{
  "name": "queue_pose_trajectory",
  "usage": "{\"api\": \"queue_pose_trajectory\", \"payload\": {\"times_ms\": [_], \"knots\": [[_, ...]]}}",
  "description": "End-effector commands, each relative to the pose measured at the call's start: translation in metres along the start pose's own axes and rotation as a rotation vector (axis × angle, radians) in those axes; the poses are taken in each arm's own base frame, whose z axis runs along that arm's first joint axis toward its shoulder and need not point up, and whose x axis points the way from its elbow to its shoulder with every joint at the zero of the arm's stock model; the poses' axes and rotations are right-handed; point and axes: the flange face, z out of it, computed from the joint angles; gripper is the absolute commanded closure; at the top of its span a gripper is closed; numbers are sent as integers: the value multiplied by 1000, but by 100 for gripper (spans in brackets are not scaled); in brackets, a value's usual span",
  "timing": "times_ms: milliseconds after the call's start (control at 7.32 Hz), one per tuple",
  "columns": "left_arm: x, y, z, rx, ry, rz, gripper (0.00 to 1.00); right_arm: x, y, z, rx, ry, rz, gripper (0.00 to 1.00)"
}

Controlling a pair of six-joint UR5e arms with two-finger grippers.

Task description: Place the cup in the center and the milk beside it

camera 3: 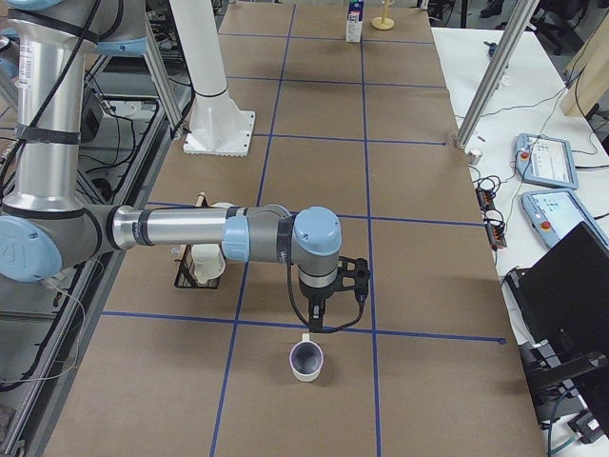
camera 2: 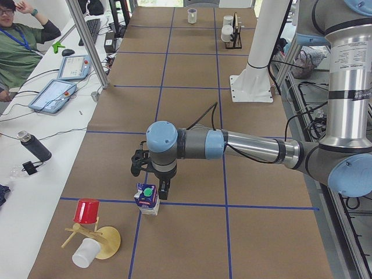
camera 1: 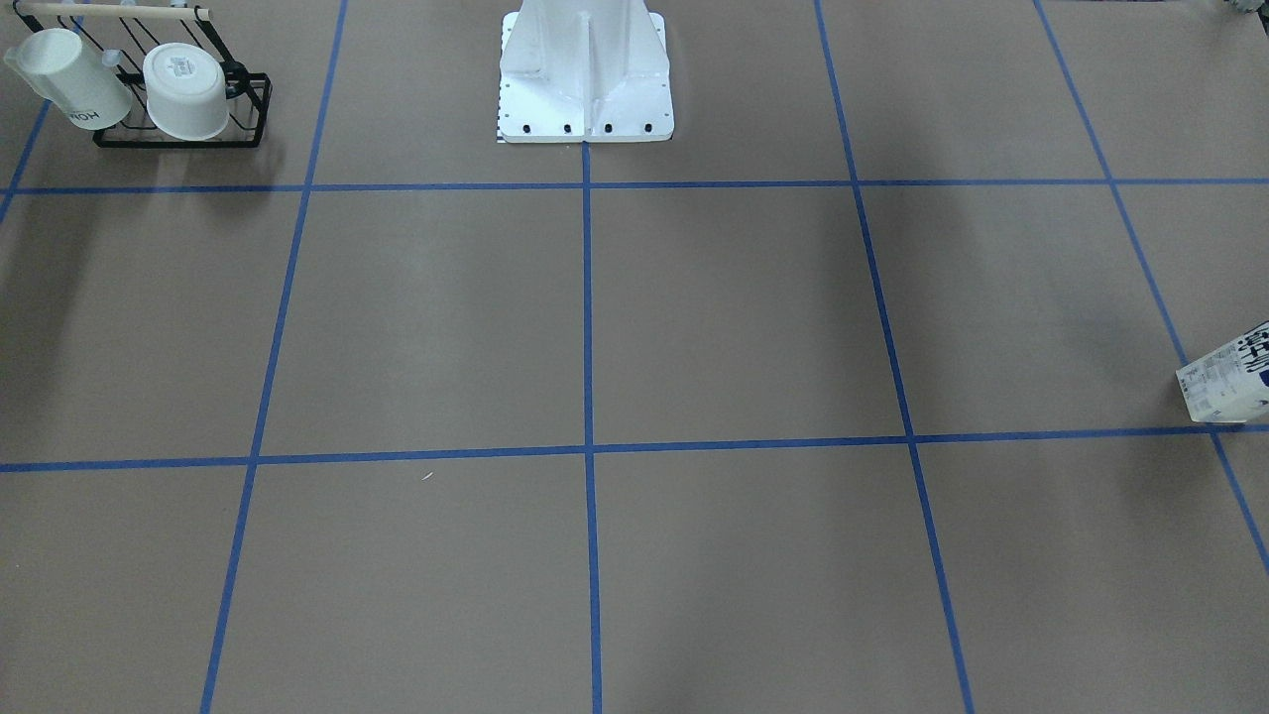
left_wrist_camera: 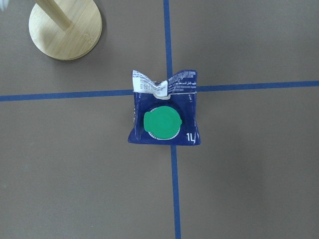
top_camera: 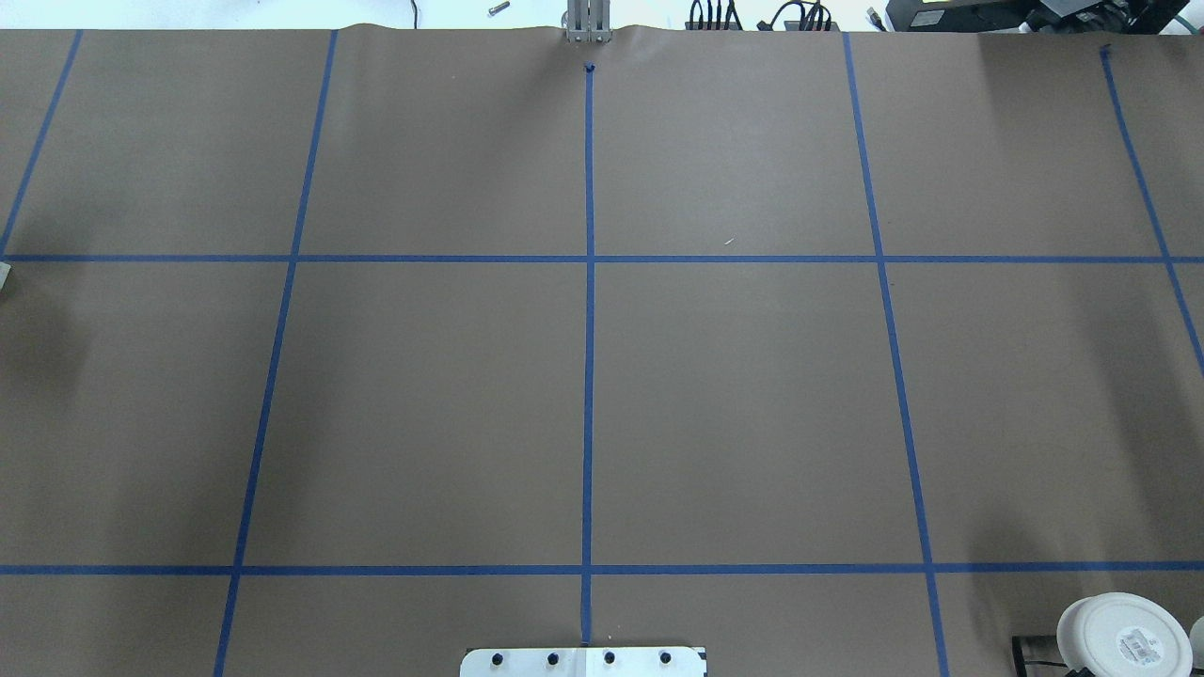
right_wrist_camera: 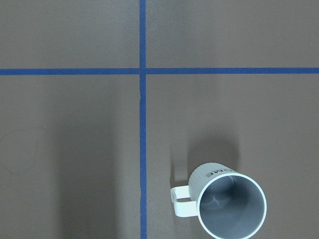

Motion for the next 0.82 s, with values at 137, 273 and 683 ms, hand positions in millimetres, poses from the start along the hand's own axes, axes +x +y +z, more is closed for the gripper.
{"api": "queue_pose_trajectory", "payload": {"times_ms": [137, 273, 683], "knots": [[11, -2, -11, 21, -2, 22, 2, -1, -1, -1, 2, 1, -3, 0], [21, -2, -20, 40, -6, 43, 2, -12, -3, -12, 23, -9, -21, 0], [46, -15, -45, 94, -11, 98, 2, -28, -11, -29, 60, -9, -50, 0]]}}
